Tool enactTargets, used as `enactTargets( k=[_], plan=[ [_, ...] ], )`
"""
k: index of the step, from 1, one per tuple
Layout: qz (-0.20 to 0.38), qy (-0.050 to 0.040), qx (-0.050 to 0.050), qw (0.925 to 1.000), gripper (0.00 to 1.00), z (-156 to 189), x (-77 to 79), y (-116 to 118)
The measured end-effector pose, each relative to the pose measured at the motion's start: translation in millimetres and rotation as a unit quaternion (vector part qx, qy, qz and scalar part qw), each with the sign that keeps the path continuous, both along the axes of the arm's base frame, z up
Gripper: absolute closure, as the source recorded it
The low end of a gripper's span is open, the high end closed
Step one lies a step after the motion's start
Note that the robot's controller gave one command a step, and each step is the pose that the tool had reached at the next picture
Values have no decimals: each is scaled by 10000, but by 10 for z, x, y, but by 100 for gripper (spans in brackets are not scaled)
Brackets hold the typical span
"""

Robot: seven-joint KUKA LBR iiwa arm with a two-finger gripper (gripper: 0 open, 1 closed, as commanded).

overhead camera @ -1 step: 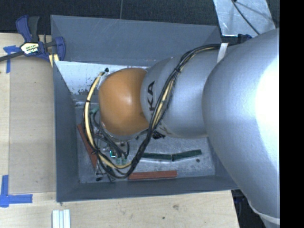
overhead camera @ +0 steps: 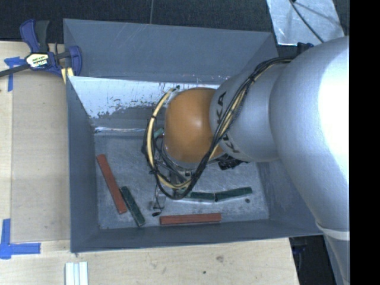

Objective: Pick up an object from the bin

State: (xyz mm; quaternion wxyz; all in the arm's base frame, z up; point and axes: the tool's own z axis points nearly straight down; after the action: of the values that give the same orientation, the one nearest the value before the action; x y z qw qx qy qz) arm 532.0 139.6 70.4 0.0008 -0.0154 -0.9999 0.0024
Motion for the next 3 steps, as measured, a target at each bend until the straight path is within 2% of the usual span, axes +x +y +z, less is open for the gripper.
enactTargets(
  k=[1, 2, 3],
  plan=[
    [-214, -47, 17, 9998, 0, 554, -98, -512],
    [-206, 5, 10, 9998, 0, -35, -181, -1008],
    [-193, -32, 29, 9998, 100, 3, -160, -970]
  ],
)
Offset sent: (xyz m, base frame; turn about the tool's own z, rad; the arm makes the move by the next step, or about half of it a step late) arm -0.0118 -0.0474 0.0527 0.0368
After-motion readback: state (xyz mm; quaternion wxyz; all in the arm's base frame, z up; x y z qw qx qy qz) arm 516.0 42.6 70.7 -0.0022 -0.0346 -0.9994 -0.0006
